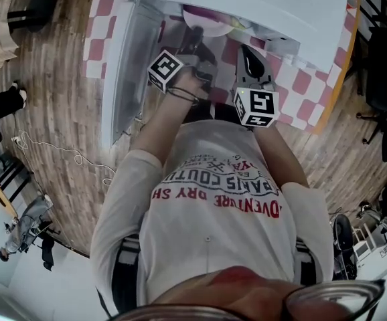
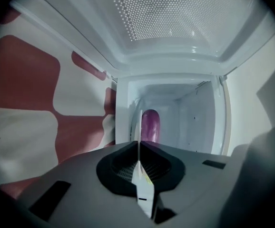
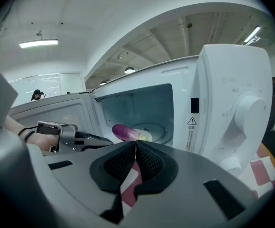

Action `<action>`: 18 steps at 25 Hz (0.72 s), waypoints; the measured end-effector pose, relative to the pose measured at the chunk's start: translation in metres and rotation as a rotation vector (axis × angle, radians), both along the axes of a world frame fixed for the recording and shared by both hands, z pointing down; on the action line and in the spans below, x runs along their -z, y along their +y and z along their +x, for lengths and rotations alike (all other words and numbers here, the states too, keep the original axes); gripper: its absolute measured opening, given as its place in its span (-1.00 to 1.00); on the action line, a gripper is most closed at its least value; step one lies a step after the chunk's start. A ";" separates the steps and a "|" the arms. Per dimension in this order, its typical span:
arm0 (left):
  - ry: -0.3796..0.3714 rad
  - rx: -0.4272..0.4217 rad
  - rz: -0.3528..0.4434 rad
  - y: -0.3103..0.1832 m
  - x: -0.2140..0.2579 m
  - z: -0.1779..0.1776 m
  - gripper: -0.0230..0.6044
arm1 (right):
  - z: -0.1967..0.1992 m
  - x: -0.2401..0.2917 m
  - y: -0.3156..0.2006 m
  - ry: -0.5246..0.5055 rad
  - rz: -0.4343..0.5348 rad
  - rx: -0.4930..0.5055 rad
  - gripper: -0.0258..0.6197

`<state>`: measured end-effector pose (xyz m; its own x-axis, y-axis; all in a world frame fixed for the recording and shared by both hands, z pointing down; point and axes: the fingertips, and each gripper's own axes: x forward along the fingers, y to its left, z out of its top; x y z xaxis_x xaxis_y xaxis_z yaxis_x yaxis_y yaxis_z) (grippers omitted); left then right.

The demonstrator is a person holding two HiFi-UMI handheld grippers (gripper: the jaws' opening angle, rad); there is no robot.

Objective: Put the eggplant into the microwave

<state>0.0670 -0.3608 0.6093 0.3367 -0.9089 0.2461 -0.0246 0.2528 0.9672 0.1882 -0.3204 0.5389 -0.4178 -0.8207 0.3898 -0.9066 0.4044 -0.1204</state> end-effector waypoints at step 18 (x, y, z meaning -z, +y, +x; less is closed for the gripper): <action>-0.051 0.032 -0.023 -0.033 -0.012 0.008 -0.82 | 0.006 -0.009 0.002 0.001 -0.032 -0.007 -0.84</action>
<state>0.0754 -0.3942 0.6216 0.2939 -0.9130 0.2827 -0.0648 0.2761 0.9589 0.1945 -0.3180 0.5475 -0.4121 -0.8106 0.4161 -0.9094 0.3943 -0.1325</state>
